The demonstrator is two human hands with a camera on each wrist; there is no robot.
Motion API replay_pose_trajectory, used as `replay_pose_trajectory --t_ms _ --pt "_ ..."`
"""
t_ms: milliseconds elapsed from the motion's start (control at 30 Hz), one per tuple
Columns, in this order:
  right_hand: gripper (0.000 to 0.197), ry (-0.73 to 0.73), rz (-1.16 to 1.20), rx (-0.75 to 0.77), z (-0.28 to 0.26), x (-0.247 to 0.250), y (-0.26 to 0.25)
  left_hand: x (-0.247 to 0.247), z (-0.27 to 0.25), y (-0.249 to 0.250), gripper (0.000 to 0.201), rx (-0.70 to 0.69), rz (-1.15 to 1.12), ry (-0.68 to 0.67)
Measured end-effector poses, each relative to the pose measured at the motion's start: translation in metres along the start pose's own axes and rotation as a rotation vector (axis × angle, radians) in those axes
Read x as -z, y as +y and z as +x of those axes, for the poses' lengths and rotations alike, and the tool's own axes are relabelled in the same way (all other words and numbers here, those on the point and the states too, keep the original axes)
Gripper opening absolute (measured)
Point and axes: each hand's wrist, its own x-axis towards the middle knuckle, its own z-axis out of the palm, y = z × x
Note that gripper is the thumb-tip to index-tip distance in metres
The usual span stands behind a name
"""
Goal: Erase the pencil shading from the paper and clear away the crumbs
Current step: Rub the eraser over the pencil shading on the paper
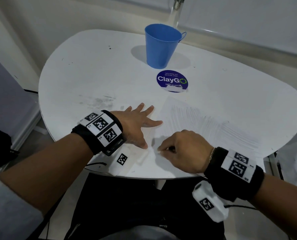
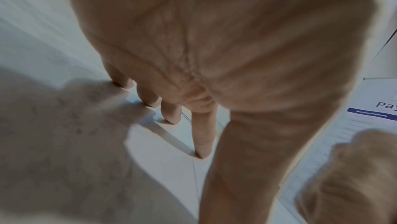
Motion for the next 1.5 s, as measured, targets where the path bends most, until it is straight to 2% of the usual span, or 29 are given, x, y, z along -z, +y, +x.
replay_pose_trajectory --t_ms 33,167,300,433,567,700,833,933,1067,1200,1367,1500 --pt "0.021 -0.002 0.003 -0.007 0.002 0.001 0.001 0.000 0.000 0.000 0.095 0.001 0.000 -0.001" --pt "0.018 0.155 0.032 -0.117 0.013 0.009 0.016 -0.001 0.000 0.000 0.095 -0.001 0.005 0.003" --pt "0.021 -0.001 0.015 0.003 0.004 0.001 -0.001 -0.001 0.000 -0.001 0.095 0.000 -0.001 0.006" --pt "0.018 0.151 0.029 -0.113 0.017 0.011 0.014 -0.001 0.001 -0.001 0.095 -0.005 0.000 0.000" --pt "0.021 0.010 0.007 0.015 0.005 0.000 -0.003 -0.003 0.003 -0.005 0.096 0.003 -0.018 0.011" --pt "0.021 0.060 0.034 -0.039 0.011 0.004 0.006 -0.004 0.003 -0.004 0.095 0.000 -0.005 0.012" --pt "0.020 -0.018 0.027 0.030 0.007 -0.001 0.000 -0.003 0.002 -0.003 0.095 0.008 -0.006 0.008" --pt "0.020 0.033 0.044 -0.012 0.008 0.001 0.005 -0.002 0.002 -0.002 0.095 0.008 -0.005 0.013" --pt "0.020 -0.009 0.019 0.009 0.007 0.002 0.003 -0.002 0.000 0.000 0.095 0.013 -0.004 0.011" --pt "0.020 0.063 0.010 0.004 0.011 0.003 0.002 -0.002 0.001 -0.002 0.095 0.004 -0.025 0.005" --pt "0.019 -0.024 -0.004 0.022 0.003 0.004 0.003 -0.002 0.001 -0.002 0.096 -0.001 -0.017 0.003" --pt "0.019 0.066 -0.004 0.013 0.012 0.006 0.001 -0.003 0.002 -0.003 0.096 0.002 -0.019 0.011"
